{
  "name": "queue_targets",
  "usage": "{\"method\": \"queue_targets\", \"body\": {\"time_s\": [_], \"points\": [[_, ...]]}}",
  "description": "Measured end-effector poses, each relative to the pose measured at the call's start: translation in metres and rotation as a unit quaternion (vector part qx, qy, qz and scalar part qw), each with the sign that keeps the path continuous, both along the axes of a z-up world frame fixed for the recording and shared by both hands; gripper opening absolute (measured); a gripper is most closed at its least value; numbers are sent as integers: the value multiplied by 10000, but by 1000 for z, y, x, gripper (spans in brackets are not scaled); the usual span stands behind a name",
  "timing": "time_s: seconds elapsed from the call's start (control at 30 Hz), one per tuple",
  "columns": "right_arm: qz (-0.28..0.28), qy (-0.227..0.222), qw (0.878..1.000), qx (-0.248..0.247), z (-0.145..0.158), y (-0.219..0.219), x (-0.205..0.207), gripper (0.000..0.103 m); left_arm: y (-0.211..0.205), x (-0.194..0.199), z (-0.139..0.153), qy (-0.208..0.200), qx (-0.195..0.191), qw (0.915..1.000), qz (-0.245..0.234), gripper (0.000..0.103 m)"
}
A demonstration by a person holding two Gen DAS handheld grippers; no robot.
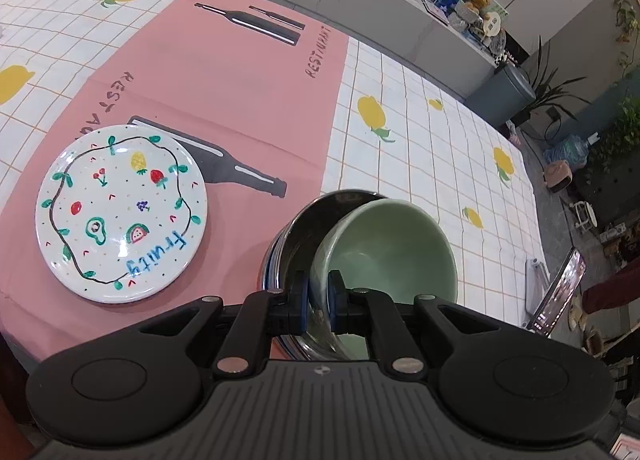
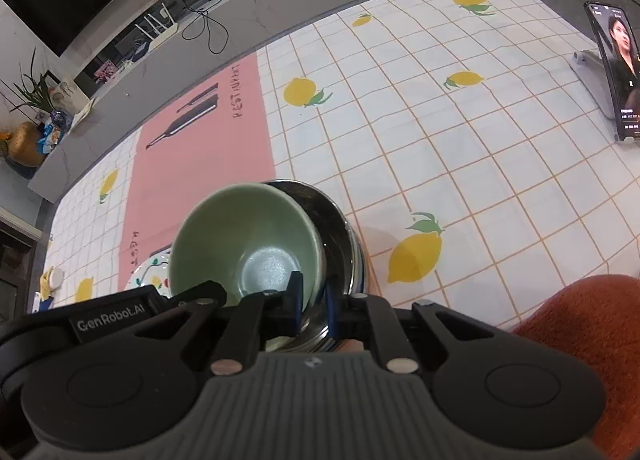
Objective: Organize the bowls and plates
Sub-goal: 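Lift the green bowl with both grippers and lower it into the blue bowl, then open both grippers and release the green bowl rim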
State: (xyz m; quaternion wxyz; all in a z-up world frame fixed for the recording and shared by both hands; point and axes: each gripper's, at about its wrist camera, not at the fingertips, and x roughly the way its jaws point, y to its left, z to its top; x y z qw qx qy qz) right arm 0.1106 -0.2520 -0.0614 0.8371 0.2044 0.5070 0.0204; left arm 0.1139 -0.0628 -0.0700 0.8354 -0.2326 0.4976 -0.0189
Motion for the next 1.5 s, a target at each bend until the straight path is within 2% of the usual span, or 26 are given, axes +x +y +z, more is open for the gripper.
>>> {"method": "queue_targets", "body": {"time_s": [0.3,0.63,0.73,0.83,1.07,1.2,1.3,1.33,1.37,1.4,1.47,1.5], "points": [[-7,133,9999,-2,-7,-1,6,8,-4,4,-1,-15,183,9997,-168,12],[-15,113,9998,-182,-5,5,8,10,-5,6,-1,-16,209,9992,-354,15],[-47,117,9999,-104,-4,2,7,10,-2,7,-1,-11,169,9990,-415,17],[-21,132,9998,-138,-5,4,7,10,-3,8,0,-76,268,9985,-464,20],[-42,128,9998,-136,-8,4,7,10,1,4,2,-180,143,9987,-449,22],[-82,2,9997,-209,-3,3,4,11,6,0,15,-476,224,9978,-408,22],[-151,-181,9996,-131,4,0,1,14,11,-2,25,-709,96,9964,-461,22],[-167,-259,9995,-81,8,-2,0,18,12,-3,29,-765,116,9959,-476,22],[-174,-349,9992,-39,11,-3,-1,30,12,-4,32,-847,150,9950,-510,22],[-163,-455,9988,9,15,-4,-3,34,13,-6,35,-947,163,9938,-552,22],[-154,-650,9978,25,22,-7,-6,45,15,-6,37,-1003,140,9929,-626,40],[-163,-723,9973,0,24,-8,-7,49,17,-6,37,-1024,100,9927,-633,45]]}}
